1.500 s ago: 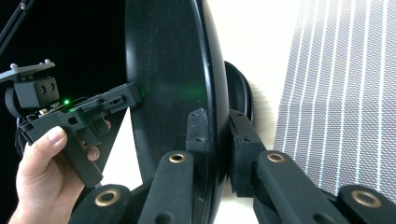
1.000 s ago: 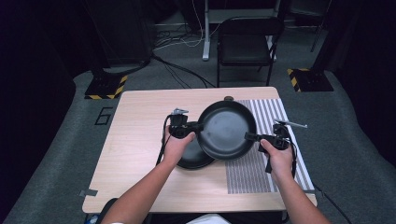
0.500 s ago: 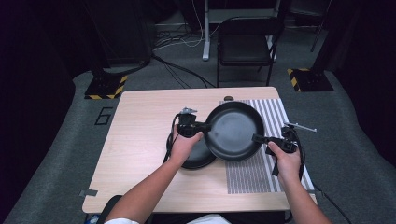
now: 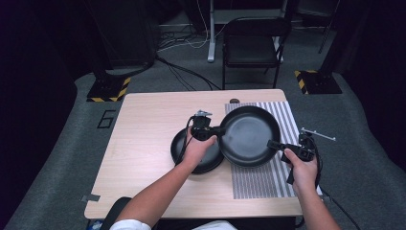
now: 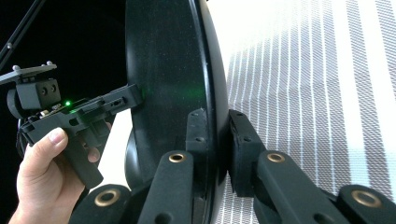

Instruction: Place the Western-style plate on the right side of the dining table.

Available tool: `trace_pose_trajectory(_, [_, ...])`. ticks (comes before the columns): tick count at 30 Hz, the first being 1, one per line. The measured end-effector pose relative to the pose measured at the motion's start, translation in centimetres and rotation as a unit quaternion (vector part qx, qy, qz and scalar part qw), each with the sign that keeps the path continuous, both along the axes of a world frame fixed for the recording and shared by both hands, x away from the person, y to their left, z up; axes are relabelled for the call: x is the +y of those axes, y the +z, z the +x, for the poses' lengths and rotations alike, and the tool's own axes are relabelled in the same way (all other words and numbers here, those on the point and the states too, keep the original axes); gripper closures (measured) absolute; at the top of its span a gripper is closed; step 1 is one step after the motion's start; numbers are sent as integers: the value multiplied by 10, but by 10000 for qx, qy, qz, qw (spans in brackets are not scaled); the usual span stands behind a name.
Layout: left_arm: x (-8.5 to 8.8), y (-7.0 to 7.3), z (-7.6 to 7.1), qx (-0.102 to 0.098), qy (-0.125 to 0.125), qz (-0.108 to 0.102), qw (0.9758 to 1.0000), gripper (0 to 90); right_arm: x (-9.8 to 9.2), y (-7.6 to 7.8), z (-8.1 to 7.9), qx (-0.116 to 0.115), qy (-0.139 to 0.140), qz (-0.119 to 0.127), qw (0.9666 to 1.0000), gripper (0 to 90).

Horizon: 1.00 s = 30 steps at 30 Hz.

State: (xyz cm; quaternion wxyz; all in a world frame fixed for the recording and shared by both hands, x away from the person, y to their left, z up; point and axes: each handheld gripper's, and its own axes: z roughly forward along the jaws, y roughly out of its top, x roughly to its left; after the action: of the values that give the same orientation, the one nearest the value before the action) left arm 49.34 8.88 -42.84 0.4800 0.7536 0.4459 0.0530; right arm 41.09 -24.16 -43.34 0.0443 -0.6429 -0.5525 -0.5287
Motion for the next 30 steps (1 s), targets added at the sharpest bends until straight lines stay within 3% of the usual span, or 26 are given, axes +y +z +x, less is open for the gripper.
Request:
trace_pose_trajectory(14, [-28,-9,6,72,-185,65,9998,721,-23,-9,-9,41,-231,-10,9997,808])
trace_pose_trajectory(30, [-42,-21,17,177,-303,119,9993,725,-36,-26,-6,152,-397,103,9990,810])
